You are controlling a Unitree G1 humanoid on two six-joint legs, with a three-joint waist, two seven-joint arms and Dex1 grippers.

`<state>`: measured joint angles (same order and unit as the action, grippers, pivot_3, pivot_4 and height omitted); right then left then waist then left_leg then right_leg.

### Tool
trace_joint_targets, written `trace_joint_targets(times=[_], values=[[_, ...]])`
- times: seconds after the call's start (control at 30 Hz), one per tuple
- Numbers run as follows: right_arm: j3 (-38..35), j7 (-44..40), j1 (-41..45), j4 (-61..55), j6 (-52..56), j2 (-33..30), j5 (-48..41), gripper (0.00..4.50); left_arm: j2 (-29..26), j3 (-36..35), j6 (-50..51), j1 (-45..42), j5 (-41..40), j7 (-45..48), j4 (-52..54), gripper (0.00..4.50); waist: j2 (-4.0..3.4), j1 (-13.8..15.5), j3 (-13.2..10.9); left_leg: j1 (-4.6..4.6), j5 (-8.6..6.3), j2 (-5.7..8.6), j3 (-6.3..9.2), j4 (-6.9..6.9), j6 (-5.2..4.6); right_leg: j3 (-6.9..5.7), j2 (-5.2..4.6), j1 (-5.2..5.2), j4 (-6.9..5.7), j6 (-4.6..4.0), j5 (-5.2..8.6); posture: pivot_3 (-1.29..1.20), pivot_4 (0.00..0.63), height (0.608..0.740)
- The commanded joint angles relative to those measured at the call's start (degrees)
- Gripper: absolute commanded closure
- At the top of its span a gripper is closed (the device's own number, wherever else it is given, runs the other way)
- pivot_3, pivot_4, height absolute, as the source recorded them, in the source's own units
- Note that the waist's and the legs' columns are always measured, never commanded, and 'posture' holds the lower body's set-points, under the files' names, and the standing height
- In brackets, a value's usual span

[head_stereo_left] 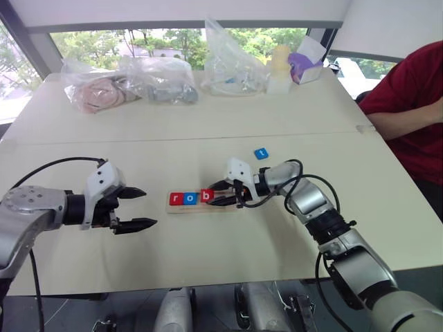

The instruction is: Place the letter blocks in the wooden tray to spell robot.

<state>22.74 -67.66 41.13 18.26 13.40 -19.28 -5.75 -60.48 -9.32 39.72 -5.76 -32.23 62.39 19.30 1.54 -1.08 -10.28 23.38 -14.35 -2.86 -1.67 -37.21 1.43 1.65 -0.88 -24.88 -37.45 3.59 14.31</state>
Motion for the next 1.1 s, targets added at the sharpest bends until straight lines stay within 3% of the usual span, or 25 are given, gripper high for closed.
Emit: trace_joint_targets(times=[0.03, 0.87, 1.07, 1.1], values=[[0.3, 0.2, 1.6, 0.9, -1.4, 1.4, 0.9, 3.36, 0.4, -0.9, -0.2, -1.5, -0.6, -0.3, 1.0, 0.00, 0.00, 0.0, 0.0, 0.00, 0.00, 0.00, 0.00, 0.00, 0.00, 0.00, 0.00, 0.00, 0.00, 0.00, 0.00, 0.00, 0.150, 0.738], [-0.4, 0.3, 4.9, 8.9, -3.9, 4.1, 2.7, 3.36, 2.3, 0.9, -0.9, -2.5, 1.0, -1.7, 0.4, 0.00, 0.00, 0.0, 0.0, 0.00, 0.00, 0.00, 0.00, 0.00, 0.00, 0.00, 0.00, 0.00, -0.02, 0.01, -0.01, 0.00, 0.150, 0.738], [-0.3, 0.2, 4.9, 9.2, -4.0, 4.1, 2.9, 0.27, 2.3, 0.8, -0.7, -2.7, 0.8, -2.0, 0.6, 0.00, 0.00, 0.0, 0.0, -0.01, 0.00, 0.00, 0.00, 0.00, 0.00, 0.00, 0.00, 0.00, -0.02, 0.01, -0.01, 0.00, 0.150, 0.738], [-0.5, 0.4, 4.8, 9.1, -4.2, 4.1, 2.9, 0.10, 2.3, 0.8, -0.7, -2.7, 0.9, -2.1, 0.6, 0.00, 0.00, 0.0, 0.0, 0.00, 0.00, 0.00, 0.00, 0.00, 0.00, 0.00, 0.00, 0.00, -0.02, 0.01, -0.01, 0.00, 0.150, 0.738]])
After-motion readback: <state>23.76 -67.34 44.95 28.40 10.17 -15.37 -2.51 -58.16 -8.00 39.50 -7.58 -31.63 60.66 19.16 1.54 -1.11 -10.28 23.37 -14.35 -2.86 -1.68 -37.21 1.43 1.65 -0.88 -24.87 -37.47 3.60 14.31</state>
